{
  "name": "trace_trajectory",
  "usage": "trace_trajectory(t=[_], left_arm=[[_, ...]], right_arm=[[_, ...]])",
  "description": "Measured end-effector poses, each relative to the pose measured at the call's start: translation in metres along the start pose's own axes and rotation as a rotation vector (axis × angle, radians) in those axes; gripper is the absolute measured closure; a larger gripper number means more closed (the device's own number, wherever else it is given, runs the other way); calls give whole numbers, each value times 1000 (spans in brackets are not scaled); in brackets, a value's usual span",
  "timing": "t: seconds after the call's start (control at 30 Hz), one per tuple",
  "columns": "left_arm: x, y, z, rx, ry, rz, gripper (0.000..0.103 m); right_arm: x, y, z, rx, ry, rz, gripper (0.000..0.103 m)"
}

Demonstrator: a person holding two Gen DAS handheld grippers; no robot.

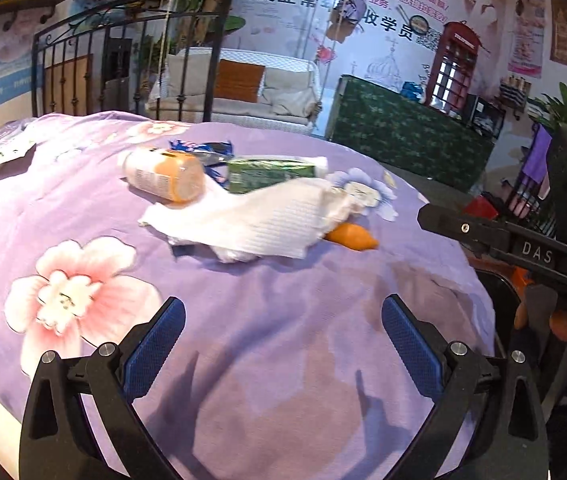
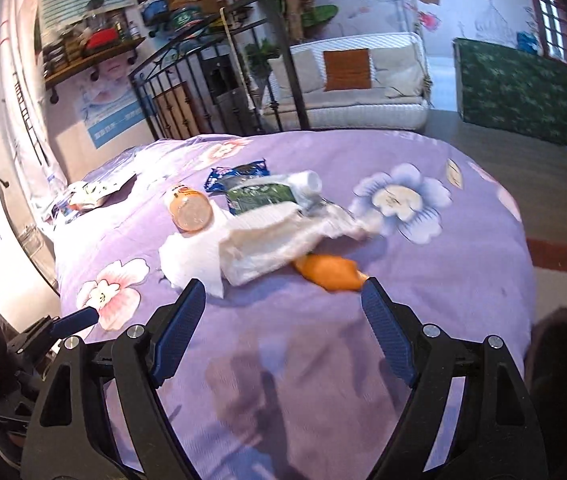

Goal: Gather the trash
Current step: 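Move both tools back over the table toward the bottle and carton, then grasp the green milk carton with the right tool while the left tool grasps the juice bottle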

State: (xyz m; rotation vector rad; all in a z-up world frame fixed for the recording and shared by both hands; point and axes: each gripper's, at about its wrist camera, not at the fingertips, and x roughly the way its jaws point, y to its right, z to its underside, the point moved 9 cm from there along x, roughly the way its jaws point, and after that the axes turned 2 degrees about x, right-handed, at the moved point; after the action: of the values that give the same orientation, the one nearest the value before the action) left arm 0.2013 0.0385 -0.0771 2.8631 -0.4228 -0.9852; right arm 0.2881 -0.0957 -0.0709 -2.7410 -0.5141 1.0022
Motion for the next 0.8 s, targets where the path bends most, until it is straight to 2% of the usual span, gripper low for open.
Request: trace_trajectory(t=[0.13,0.33,0.47,0.67,0.77,0.8], left_arm=[[3,-31,-12,-39,-5,-15,6],[25,-68,-35,-75,-64,-21,6],[44,-86,-57,-81,-100,-24,6],[83,-109,-88,-114,-183,-19,6],[103,-123,-97,-192,-235,8,6],[110,-128,-99,-229,-254,23,6]], right_arm=[[30,-16,-23,-42,-33,-25,23],[95,-30,-57,-264,-144,-3,23],[134,-30,-78,-370,-236,-20,23],[185,-43,-88,-536,-363,-62,23],[209,-52,-89,-588,-409,-85,23],[218,-55,-86,-606,-436,-95,28]])
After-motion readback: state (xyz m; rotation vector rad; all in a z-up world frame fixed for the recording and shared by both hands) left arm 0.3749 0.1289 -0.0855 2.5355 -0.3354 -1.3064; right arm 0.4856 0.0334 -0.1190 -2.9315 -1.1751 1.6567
